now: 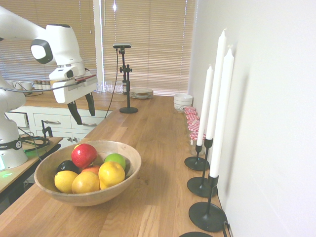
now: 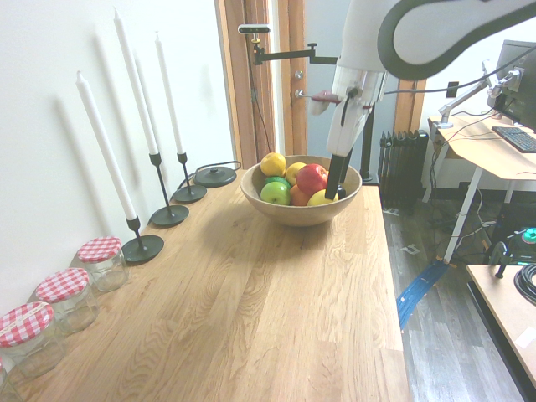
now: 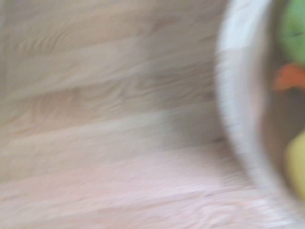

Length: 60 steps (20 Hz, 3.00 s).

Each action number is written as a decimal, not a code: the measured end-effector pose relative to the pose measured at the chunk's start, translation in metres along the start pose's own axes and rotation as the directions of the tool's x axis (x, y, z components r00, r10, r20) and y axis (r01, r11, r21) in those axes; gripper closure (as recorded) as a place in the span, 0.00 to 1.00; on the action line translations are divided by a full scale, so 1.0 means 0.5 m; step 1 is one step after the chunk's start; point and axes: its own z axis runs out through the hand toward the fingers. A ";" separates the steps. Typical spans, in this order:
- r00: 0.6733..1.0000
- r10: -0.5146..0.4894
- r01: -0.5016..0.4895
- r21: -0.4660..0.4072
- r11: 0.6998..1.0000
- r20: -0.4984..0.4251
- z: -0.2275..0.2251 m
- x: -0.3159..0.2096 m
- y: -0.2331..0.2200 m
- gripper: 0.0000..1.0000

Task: Take apple out of the basket

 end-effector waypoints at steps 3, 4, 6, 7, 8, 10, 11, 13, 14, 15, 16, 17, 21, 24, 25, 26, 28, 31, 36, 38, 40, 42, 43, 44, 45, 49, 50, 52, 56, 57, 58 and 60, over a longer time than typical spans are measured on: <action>0.999 0.044 -0.044 0.013 0.999 -0.002 -0.014 0.063 0.027 0.00; 0.998 0.061 -0.061 0.015 0.998 -0.001 -0.017 0.087 0.039 0.00; 0.996 0.091 -0.091 0.012 0.996 0.001 -0.018 0.136 0.066 0.00; 0.994 0.106 -0.106 0.009 0.994 0.004 -0.016 0.159 0.079 0.00; 0.993 0.118 -0.118 0.004 0.993 0.008 -0.012 0.180 0.090 0.00; 0.991 0.133 -0.133 -0.005 0.991 0.017 -0.002 0.215 0.107 0.00; 0.990 0.139 -0.139 -0.009 0.990 0.022 0.006 0.230 0.113 0.00; 0.988 0.150 -0.149 -0.019 0.989 0.032 0.026 0.256 0.120 0.00; 0.987 0.157 -0.156 -0.024 0.987 0.041 0.037 0.267 0.122 0.00; 0.986 0.162 -0.161 -0.029 0.987 0.048 0.049 0.279 0.125 0.00; 0.985 0.165 -0.164 -0.033 0.986 0.054 0.058 0.289 0.125 0.00; 0.984 0.167 -0.165 -0.037 0.986 0.058 0.067 0.298 0.125 0.00; 0.984 0.167 -0.164 -0.043 0.986 0.070 0.082 0.323 0.113 0.00; 0.983 0.167 -0.163 -0.052 0.985 0.080 0.101 0.331 0.106 0.00; 0.982 0.167 -0.163 -0.056 0.985 0.084 0.109 0.332 0.104 0.00; 0.982 0.168 -0.163 -0.057 0.985 0.089 0.116 0.334 0.102 0.00; 0.982 0.167 -0.162 -0.060 0.985 0.094 0.126 0.338 0.096 0.00; 0.982 0.162 -0.157 -0.064 0.986 0.100 0.135 0.341 0.087 0.00; 0.982 0.148 -0.141 -0.068 0.988 0.114 0.154 0.337 0.077 1.00; 0.982 0.145 -0.137 -0.066 0.988 0.120 0.160 0.336 0.075 1.00; 0.982 0.144 -0.137 -0.066 0.988 0.123 0.163 0.336 0.075 1.00; 0.982 0.144 -0.137 -0.066 0.988 0.123 0.164 0.337 0.075 1.00; 0.982 0.144 -0.137 -0.065 0.988 0.123 0.164 0.337 0.075 1.00; 0.982 0.144 -0.137 -0.065 0.988 0.123 0.164 0.337 0.075 1.00; 0.982 0.145 -0.138 -0.065 0.988 0.124 0.163 0.337 0.075 1.00; 0.982 0.145 -0.138 -0.064 0.988 0.123 0.162 0.337 0.075 1.00; 0.982 0.144 -0.137 -0.062 0.989 0.122 0.159 0.338 0.073 1.00; 0.984 0.133 -0.128 -0.053 0.990 0.117 0.136 0.338 0.062 1.00; 0.994 0.067 -0.068 0.001 0.998 0.085 0.008 0.307 -0.005 1.00; 0.996 0.050 -0.051 0.014 0.999 0.077 -0.028 0.291 -0.027 1.00; 0.997 0.031 -0.033 0.025 0.999 0.070 -0.060 0.272 -0.049 1.00; 0.998 -0.009 0.006 0.045 0.999 0.068 -0.101 0.224 -0.099 1.00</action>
